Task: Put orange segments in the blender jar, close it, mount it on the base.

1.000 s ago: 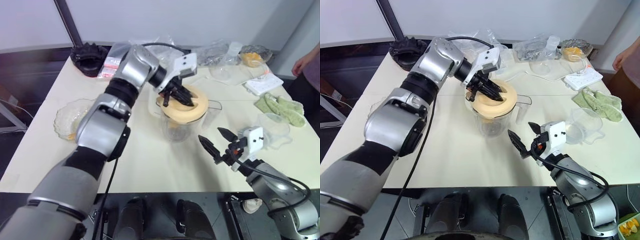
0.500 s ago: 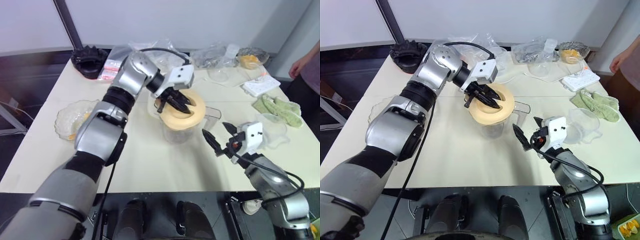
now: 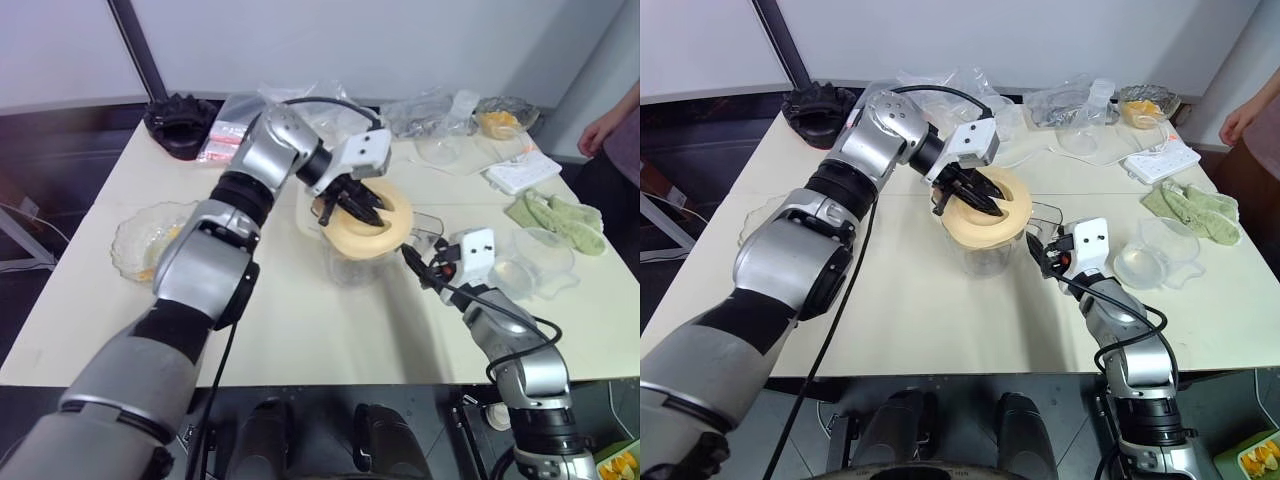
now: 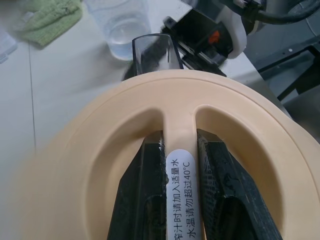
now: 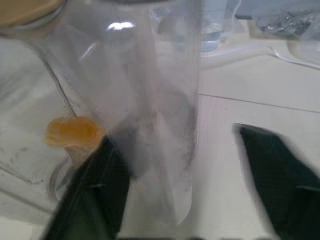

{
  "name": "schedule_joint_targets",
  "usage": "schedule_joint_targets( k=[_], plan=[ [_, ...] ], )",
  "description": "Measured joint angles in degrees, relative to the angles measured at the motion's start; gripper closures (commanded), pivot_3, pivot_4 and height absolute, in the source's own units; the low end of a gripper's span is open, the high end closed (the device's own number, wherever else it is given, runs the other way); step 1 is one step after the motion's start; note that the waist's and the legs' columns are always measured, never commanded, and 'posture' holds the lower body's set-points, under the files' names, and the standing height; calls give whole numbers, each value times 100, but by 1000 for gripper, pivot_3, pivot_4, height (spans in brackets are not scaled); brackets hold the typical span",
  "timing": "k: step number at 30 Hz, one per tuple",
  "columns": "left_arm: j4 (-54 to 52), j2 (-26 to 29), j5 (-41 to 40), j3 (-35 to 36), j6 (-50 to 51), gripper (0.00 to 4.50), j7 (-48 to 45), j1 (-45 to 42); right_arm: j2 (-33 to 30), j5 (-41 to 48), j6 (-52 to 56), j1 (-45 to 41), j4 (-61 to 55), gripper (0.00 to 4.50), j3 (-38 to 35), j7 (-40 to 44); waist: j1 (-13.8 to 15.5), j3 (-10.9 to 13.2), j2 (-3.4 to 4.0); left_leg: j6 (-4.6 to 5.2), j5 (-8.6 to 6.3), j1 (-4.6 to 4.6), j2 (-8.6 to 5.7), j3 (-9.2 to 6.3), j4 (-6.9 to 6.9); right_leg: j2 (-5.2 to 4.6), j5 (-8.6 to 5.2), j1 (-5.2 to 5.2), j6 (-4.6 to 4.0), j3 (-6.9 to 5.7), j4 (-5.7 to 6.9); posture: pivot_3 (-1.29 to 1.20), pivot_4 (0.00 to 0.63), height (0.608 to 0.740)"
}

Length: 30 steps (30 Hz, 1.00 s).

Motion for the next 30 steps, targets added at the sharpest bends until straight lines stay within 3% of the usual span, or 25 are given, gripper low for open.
schedule_joint_targets(
  k=[1, 2, 11, 17, 29, 30],
  plan=[
    [25, -11, 0, 0, 16, 4230, 26, -17, 9, -86, -7, -20, 12, 3342, 53, -24, 1, 0, 0, 0, 0, 0, 0, 0, 0, 0, 0, 0, 0, 0, 0, 0, 150, 740],
    [33, -56, 9, -6, 64, 4230, 51, -33, 7, -162, -8, -70, 63, 3465, 56, -47, 9, 0, 0, 0, 0, -2, -1, 0, 0, -2, 0, -1, 0, 0, -1, 0, 150, 740],
    [-78, -40, -28, 53, 229, 4230, 185, 74, 75, -224, -8, -82, 70, 3464, 50, -122, 2, -1, 1, 2, -2, -1, -1, 2, -10, -4, -4, -2, 4, 0, -6, 0, 150, 740],
    [-394, -162, -32, 70, 639, 4230, 912, 338, 88, -236, -8, -130, 258, 3464, -26, -154, 19, -30, 6, 2, -3, 3, -3, 3, -9, -17, -4, 8, 5, -2, -14, 0, 150, 740],
    [-1203, -115, -154, 89, 1065, 4230, 1148, 837, 80, -322, -13, -207, 384, 3464, -91, -6, -4, -88, 32, 28, -21, 7, -2, 11, -13, -46, -2, 31, 5, -9, -110, 0, 150, 740],
    [-1224, -104, -167, 89, 1069, 3729, 1148, 854, 81, -336, -12, -214, 387, 3464, -91, 10, -4, -89, 34, 28, -21, 7, -2, 11, -13, -46, -2, 30, 5, -9, -108, 0, 150, 740]
  ],
)
